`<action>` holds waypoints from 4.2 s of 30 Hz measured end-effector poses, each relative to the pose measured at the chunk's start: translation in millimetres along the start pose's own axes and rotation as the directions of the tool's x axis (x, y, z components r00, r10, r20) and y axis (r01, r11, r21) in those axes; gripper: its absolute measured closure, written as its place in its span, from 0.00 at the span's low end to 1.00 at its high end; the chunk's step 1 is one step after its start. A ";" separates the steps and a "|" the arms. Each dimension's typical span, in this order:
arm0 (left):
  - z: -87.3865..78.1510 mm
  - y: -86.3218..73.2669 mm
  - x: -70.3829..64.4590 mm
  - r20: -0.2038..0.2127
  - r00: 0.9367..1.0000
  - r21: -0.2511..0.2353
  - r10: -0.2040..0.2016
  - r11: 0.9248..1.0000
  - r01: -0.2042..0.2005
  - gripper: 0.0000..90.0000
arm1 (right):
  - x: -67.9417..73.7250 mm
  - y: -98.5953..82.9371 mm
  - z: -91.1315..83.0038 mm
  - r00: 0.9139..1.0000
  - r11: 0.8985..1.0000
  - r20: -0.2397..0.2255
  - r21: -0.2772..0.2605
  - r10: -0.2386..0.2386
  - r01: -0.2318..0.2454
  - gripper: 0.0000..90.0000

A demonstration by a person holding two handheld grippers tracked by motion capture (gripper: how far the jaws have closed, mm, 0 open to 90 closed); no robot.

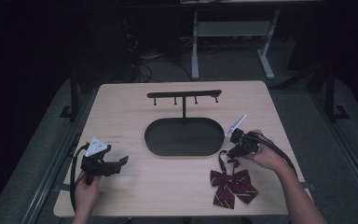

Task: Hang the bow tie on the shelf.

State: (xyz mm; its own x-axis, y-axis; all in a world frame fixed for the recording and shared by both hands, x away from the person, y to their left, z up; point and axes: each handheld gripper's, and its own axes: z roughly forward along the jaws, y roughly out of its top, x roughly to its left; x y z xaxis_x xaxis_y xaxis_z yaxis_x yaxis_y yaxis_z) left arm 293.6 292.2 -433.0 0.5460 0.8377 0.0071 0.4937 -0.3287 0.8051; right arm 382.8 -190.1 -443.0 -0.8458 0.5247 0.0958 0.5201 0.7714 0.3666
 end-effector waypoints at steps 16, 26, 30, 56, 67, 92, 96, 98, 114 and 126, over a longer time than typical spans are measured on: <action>0.6 0.1 -0.7 0.001 1.000 0.006 0.007 1.000 -0.007 0.18 | 16.3 4.6 -28.0 0.998 0.995 -0.041 -0.095 -0.043 0.039 0.94; 0.1 0.2 -0.3 0.002 1.000 0.005 0.010 1.000 -0.010 0.18 | 28.3 22.6 -48.8 0.994 0.988 -0.049 -0.119 -0.102 0.096 0.94; -0.2 0.1 0.0 0.001 1.000 0.007 0.009 1.000 -0.009 0.18 | 33.2 27.7 -55.7 0.992 0.985 -0.040 -0.128 -0.122 0.116 0.94; 0.6 0.1 -0.8 0.004 1.000 -0.002 0.004 1.000 -0.004 0.18 | 55.6 64.1 -97.7 0.973 0.958 -0.006 -0.178 -0.229 0.224 0.94; 1.3 0.4 -0.5 0.003 1.000 0.003 0.004 1.000 -0.004 0.18 | 54.6 76.6 -106.6 0.971 0.954 0.006 -0.185 -0.241 0.237 0.94; 3.3 0.9 1.1 0.006 1.000 0.000 -0.009 1.000 0.009 0.18 | 43.3 106.9 -120.0 0.965 0.948 0.023 -0.183 -0.260 0.260 0.94; 3.6 0.3 1.4 0.008 1.000 0.001 -0.008 1.000 0.008 0.18 | 42.2 112.9 -121.0 0.962 0.945 0.031 -0.181 -0.271 0.272 0.94; 2.3 0.0 2.1 0.006 1.000 0.002 -0.011 1.000 0.011 0.18 | 40.5 115.5 -121.4 0.961 0.944 0.034 -0.180 -0.274 0.275 0.94; 2.2 -0.5 3.6 0.010 1.000 -0.005 -0.019 1.000 0.020 0.18 | 28.7 137.0 -125.3 0.964 0.950 0.040 -0.164 -0.261 0.264 0.94; 1.9 -1.0 4.4 0.012 1.000 -0.007 -0.025 1.000 0.025 0.18 | 21.4 149.5 -130.1 0.966 0.956 0.050 -0.140 -0.255 0.259 0.94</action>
State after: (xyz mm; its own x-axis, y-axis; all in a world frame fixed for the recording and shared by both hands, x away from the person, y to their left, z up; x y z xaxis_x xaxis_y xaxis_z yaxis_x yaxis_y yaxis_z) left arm 296.7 295.4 -434.9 0.5416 0.8404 -0.0197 0.5020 -0.3046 0.8094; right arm 427.0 -110.4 -265.8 -0.9435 0.3281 -0.0468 0.2610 0.8227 0.5050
